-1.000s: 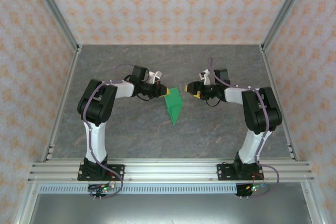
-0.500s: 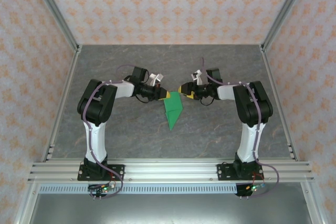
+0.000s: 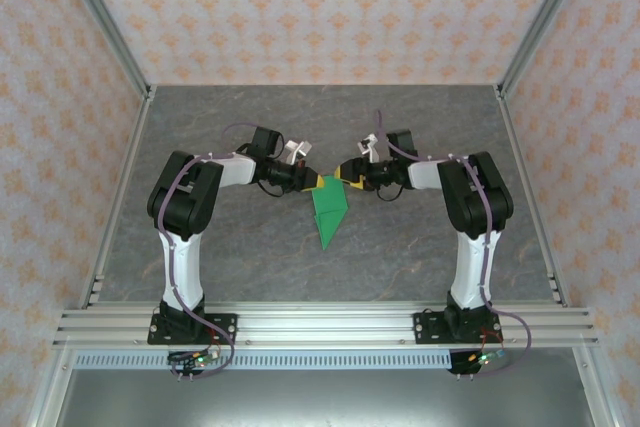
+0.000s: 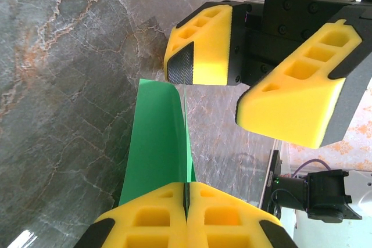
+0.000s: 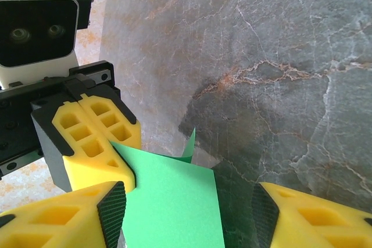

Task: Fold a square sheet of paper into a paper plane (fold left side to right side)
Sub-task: Fold the wing for the fifth time at the center of the table.

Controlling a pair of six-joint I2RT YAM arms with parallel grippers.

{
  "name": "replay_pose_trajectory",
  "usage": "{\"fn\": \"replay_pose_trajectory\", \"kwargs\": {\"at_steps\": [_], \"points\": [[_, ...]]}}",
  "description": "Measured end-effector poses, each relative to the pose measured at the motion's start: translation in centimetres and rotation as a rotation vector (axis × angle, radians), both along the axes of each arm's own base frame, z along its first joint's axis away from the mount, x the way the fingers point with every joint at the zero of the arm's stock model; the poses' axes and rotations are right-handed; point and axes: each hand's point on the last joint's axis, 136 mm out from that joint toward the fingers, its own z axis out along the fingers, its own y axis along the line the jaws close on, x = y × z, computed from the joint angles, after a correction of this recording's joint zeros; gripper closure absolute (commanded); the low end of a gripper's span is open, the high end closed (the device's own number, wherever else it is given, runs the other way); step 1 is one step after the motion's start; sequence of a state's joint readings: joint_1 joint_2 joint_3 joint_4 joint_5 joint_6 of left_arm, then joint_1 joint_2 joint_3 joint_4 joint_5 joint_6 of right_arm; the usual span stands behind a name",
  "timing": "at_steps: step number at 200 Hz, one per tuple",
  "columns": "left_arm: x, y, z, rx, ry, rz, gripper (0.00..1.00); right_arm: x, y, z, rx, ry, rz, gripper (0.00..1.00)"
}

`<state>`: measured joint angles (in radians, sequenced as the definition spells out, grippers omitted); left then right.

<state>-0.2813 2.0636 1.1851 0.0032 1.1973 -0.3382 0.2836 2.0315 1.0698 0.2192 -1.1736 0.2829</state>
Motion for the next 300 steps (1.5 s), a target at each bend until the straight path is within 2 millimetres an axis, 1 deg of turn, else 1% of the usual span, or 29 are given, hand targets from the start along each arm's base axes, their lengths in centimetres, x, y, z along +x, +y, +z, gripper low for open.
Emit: {"fn": "replay_pose_trajectory", "kwargs": {"at_steps": [36, 54, 82, 108, 127, 148, 155, 179, 198, 203, 217, 228, 252, 272, 284, 291, 300], "points": [[0.0, 0.0, 0.0, 0.0, 0.001, 0.0, 1.0, 0.1, 0.3, -0.1, 0.004, 0.004, 0.009, 0.44], [0.1, 0.0, 0.1, 0.0, 0.001, 0.0, 1.0, -0.3, 0.6, -0.2, 0.009, 0.008, 0.023, 0.47], [0.1, 0.0, 0.1, 0.001, 0.001, 0.0, 1.0, -0.9, 1.2, -0.3, 0.015, 0.013, 0.05, 0.58], [0.1, 0.0, 0.1, 0.001, 0.002, 0.0, 1.0, -1.1, 1.3, -0.4, 0.011, 0.011, 0.06, 0.71], [0.1, 0.0, 0.2, 0.005, 0.002, 0.003, 1.0, -1.4, 1.1, -0.7, 0.0, 0.018, 0.066, 0.75], [0.2, 0.1, 0.2, 0.014, -0.001, 0.005, 0.97, -1.7, 0.9, -1.2, -0.018, 0.027, 0.068, 0.82], [0.1, 0.2, 0.2, 0.021, -0.002, 0.007, 0.94, -1.8, 0.8, -1.3, -0.028, 0.031, 0.068, 0.84], [0.1, 0.5, 0.3, 0.051, -0.015, 0.009, 0.68, -2.1, 0.5, -1.8, -0.058, 0.041, 0.066, 0.92], [0.2, 0.8, 0.6, 0.084, -0.033, 0.025, 0.56, -2.3, 0.3, -2.0, -0.083, 0.046, 0.062, 0.98], [0.3, 1.0, 0.8, 0.093, -0.044, 0.031, 0.53, -2.3, 0.2, -2.1, -0.089, 0.048, 0.06, 1.0], [0.7, 1.4, 1.5, 0.127, -0.076, 0.054, 0.48, -2.3, 0.0, -2.0, -0.105, 0.051, 0.052, 1.0], [1.0, 1.9, 2.4, 0.161, -0.118, 0.081, 0.45, -2.3, -0.1, -1.7, -0.113, 0.048, 0.046, 1.0], [1.1, 3.4, 5.0, 0.234, -0.209, 0.152, 0.44, -2.1, -0.3, -0.8, -0.124, 0.032, 0.032, 1.0], [0.3, 4.7, 7.2, 0.331, -0.295, 0.205, 0.45, -1.9, -0.4, 0.3, -0.128, 0.02, 0.012, 1.0], [-0.7, 4.5, 8.3, 0.4, -0.355, 0.203, 0.45, -1.8, -0.4, 0.8, -0.129, 0.021, -0.001, 1.0], [-1.6, 3.8, 9.0, 0.43, -0.391, 0.187, 0.46, -1.7, -0.5, 1.0, -0.131, 0.023, -0.01, 1.0], [-3.1, 2.4, 9.6, 0.461, -0.435, 0.15, 0.46, -1.6, -0.5, 1.2, -0.136, 0.026, -0.022, 1.0]]}}
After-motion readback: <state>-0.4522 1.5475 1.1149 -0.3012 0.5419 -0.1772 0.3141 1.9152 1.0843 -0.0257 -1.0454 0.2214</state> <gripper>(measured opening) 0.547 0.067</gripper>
